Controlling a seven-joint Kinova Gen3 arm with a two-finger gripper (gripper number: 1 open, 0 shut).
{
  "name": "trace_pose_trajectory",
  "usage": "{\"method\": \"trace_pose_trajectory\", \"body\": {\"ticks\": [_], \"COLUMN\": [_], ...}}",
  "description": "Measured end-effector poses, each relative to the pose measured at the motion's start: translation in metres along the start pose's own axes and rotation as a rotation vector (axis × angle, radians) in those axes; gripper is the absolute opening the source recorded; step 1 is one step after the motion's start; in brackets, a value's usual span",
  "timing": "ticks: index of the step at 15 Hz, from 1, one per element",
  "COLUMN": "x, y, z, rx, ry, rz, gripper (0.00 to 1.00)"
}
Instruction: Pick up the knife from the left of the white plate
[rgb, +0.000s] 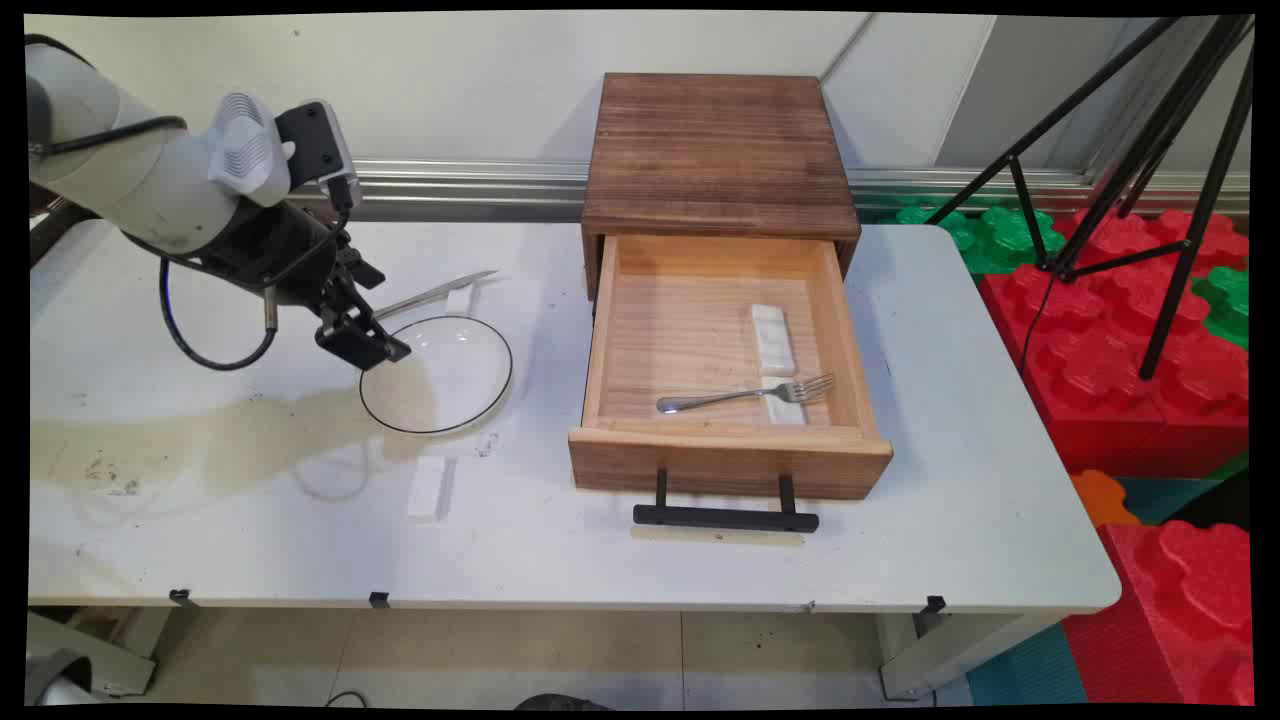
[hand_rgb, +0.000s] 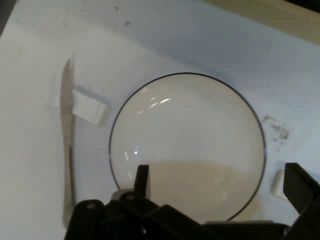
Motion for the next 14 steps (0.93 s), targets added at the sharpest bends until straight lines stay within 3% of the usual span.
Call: {"method": "trace_pose_trajectory", "body": {"ticks": [14], "x": [0.030], "y": [-0.090], "z": [0.043], "rx": [0.107], "ry": [-0.086], "rz": [0.034], "gripper": [1.00]}}
